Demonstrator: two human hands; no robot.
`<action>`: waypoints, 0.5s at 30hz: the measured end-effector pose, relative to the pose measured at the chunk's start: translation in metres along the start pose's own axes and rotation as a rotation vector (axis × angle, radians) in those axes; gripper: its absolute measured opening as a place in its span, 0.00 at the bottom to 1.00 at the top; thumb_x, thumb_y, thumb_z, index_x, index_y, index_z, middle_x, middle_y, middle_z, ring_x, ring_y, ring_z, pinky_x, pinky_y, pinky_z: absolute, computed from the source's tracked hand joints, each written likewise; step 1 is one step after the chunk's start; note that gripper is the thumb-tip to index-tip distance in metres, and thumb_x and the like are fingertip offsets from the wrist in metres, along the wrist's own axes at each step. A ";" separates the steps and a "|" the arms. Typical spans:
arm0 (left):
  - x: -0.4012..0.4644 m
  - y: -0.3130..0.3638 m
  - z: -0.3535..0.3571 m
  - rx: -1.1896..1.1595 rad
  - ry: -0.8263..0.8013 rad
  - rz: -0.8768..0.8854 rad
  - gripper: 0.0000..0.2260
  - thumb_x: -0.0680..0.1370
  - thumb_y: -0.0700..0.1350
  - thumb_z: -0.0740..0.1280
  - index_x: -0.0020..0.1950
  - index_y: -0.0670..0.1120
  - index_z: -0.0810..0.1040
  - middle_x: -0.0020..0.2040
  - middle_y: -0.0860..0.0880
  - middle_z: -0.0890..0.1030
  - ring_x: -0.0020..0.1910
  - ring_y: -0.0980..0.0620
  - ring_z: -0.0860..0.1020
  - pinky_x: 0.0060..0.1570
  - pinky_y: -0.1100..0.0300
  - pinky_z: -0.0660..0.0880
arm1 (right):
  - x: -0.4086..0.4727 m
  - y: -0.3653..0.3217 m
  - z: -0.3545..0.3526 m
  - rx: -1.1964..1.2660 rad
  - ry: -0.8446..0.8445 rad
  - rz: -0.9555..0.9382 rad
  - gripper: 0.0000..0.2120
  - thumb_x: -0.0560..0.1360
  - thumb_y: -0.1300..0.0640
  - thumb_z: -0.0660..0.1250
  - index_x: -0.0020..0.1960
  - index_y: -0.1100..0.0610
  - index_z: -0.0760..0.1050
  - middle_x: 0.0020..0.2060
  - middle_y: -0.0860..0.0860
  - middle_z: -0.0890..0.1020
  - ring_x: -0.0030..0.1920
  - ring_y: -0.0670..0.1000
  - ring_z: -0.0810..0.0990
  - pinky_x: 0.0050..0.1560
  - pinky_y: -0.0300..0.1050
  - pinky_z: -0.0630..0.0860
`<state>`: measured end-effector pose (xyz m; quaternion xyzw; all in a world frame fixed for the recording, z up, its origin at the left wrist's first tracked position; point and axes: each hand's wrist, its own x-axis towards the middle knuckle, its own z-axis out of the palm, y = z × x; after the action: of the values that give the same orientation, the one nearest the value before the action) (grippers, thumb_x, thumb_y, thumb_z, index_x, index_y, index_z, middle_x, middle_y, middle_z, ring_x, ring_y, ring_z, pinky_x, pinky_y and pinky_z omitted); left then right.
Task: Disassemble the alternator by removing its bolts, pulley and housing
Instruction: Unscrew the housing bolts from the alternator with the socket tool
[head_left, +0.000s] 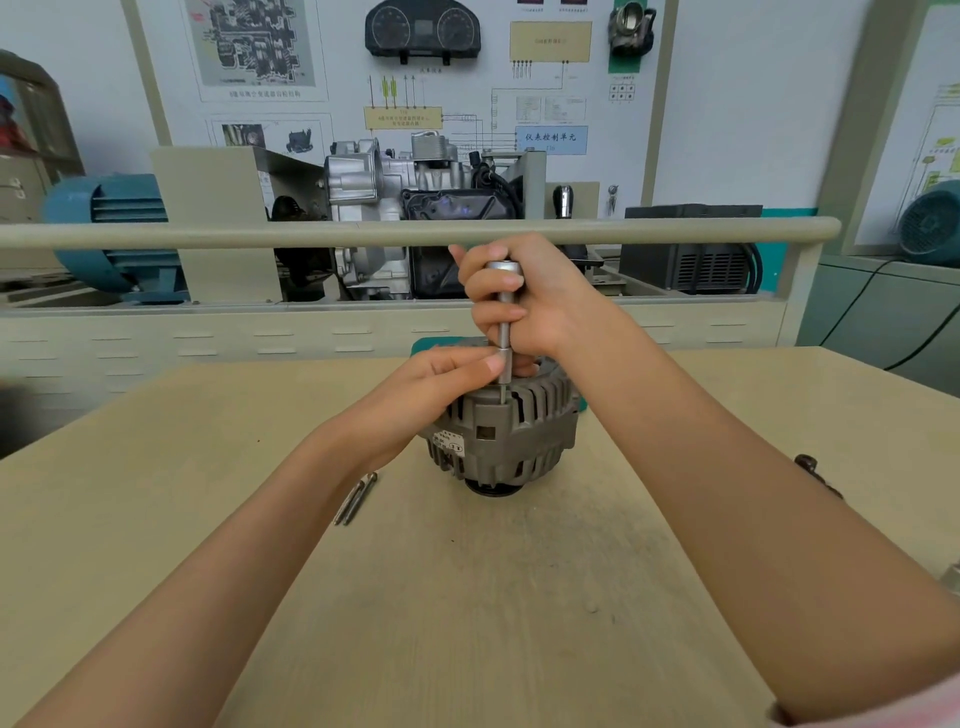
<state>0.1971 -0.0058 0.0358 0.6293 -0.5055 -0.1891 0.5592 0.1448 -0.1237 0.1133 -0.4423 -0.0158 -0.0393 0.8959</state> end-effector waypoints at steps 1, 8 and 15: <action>0.000 0.000 0.000 0.005 0.001 -0.001 0.13 0.79 0.51 0.60 0.57 0.52 0.81 0.55 0.54 0.84 0.57 0.57 0.80 0.56 0.67 0.75 | -0.001 0.000 -0.001 0.014 -0.017 -0.002 0.09 0.78 0.66 0.50 0.47 0.60 0.68 0.20 0.44 0.67 0.15 0.41 0.62 0.14 0.32 0.50; -0.001 -0.001 0.005 -0.008 0.089 0.036 0.13 0.74 0.50 0.64 0.52 0.48 0.83 0.46 0.52 0.86 0.48 0.57 0.83 0.47 0.66 0.77 | -0.001 0.012 0.010 -0.076 0.181 -0.173 0.10 0.77 0.66 0.49 0.44 0.58 0.67 0.21 0.46 0.68 0.15 0.42 0.63 0.13 0.33 0.52; 0.000 -0.001 0.005 -0.029 0.112 0.044 0.09 0.71 0.51 0.66 0.42 0.54 0.86 0.42 0.52 0.86 0.43 0.57 0.84 0.43 0.66 0.78 | 0.002 0.021 0.018 -0.111 0.519 -0.458 0.10 0.78 0.66 0.48 0.45 0.60 0.67 0.27 0.51 0.68 0.15 0.43 0.64 0.15 0.32 0.54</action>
<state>0.1938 -0.0084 0.0330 0.6193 -0.4845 -0.1484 0.5998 0.1490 -0.0969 0.1071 -0.4506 0.1159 -0.3514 0.8124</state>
